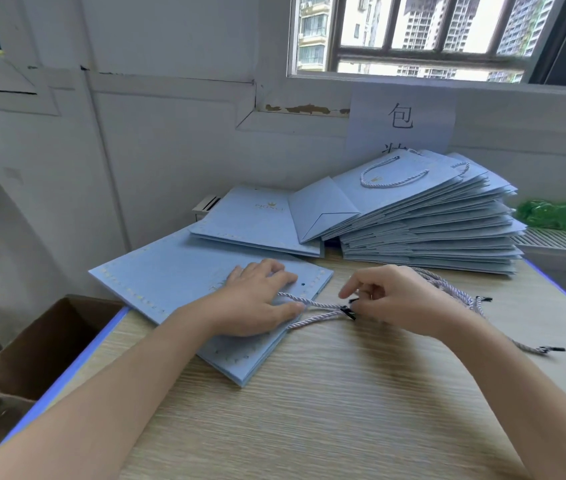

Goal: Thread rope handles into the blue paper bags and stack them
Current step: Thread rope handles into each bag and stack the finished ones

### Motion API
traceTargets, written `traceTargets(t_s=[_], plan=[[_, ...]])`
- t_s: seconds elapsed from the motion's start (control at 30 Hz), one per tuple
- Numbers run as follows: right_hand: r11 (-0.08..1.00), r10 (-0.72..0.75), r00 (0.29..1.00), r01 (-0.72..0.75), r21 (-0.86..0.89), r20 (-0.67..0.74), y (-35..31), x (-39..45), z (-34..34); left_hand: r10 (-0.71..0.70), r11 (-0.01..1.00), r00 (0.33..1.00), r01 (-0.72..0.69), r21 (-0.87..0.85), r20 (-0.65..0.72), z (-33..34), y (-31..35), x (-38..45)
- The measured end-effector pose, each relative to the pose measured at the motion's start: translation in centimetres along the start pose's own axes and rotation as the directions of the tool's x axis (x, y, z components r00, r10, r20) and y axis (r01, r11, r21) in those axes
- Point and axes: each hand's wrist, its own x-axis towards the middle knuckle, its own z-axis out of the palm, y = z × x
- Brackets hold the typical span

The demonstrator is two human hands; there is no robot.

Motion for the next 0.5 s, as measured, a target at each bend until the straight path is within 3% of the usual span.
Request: traceTargets(t_s=[0.2,0.3,0.4,0.5], plan=[[0.995,-0.032,0.998,0.027,-0.095,-0.056,-0.2,0.0,0.3,0.031,0.999,0.999,-0.031,0.021,-0.015,-0.1,0.3,-0.3],[0.989,0.018,0.991,0.002,0.15,-0.13,-0.5,0.1,0.2,0.056,0.998,0.998,-0.056,0.007,-0.02,0.0,1.1,-0.7],[0.881,0.036,0.994,0.018,0.474,-0.103,-1.2,0.0,0.3,0.113,0.994,0.992,-0.113,-0.004,-0.052,0.3,2.1,-1.1],[0.819,0.03,0.998,0.005,0.574,-0.053,-1.6,-0.1,0.9,0.129,0.991,0.989,-0.131,-0.014,-0.066,0.3,2.3,-1.2]])
